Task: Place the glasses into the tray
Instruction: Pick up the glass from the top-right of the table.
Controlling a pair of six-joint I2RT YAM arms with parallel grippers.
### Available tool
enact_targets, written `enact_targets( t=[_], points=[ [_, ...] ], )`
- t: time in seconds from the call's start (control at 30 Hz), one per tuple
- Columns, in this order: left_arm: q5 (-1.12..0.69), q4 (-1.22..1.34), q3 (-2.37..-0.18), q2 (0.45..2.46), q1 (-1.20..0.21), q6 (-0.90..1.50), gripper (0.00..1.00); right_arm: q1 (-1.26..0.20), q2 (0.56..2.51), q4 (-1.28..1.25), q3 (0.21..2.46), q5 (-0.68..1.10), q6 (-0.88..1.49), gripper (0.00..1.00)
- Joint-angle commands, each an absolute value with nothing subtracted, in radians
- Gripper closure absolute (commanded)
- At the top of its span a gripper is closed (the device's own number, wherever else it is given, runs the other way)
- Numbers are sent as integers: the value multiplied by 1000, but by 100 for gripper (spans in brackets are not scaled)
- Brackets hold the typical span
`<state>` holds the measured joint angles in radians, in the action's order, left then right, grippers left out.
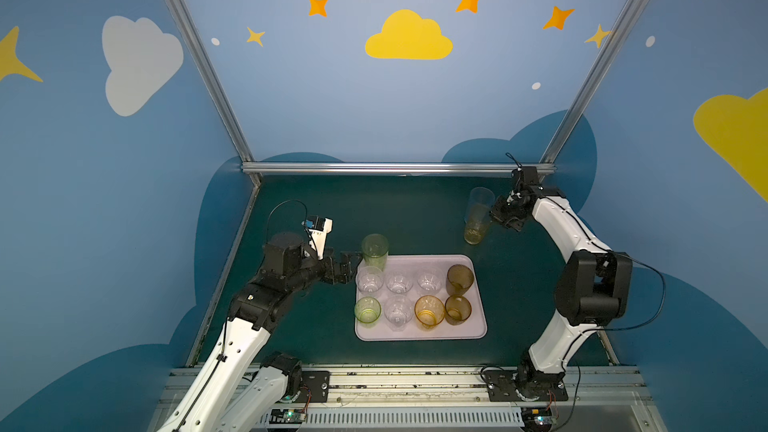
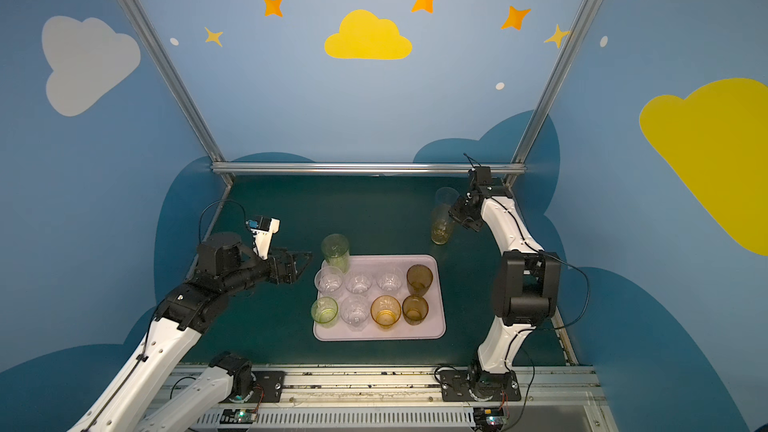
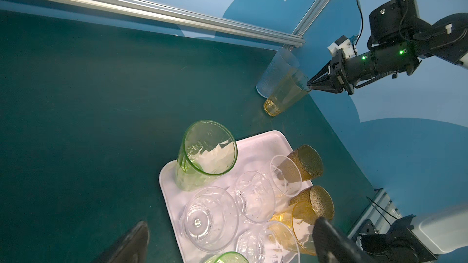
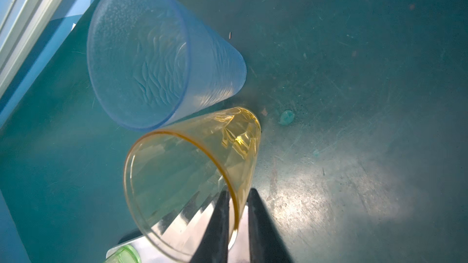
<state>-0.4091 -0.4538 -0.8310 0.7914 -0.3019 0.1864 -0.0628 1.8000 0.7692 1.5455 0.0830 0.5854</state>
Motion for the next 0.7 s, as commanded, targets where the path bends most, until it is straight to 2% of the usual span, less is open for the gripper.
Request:
enact_targets(
  t=[0.0, 0.33, 0.5, 0.67],
  points=[
    [-400, -462, -827, 788, -303, 172, 0, -72, 1823, 795, 1581, 65, 568, 84],
    [-394, -460, -827, 789, -304, 172, 0, -86, 1852, 807, 1601, 65, 562, 88],
    [-393, -461, -826, 790, -303, 171, 0, -88, 1861, 802, 1604, 124, 555, 86],
    [-387, -463, -826, 790, -304, 169, 0, -96, 1857, 803, 1603, 141, 549, 91]
  ],
)
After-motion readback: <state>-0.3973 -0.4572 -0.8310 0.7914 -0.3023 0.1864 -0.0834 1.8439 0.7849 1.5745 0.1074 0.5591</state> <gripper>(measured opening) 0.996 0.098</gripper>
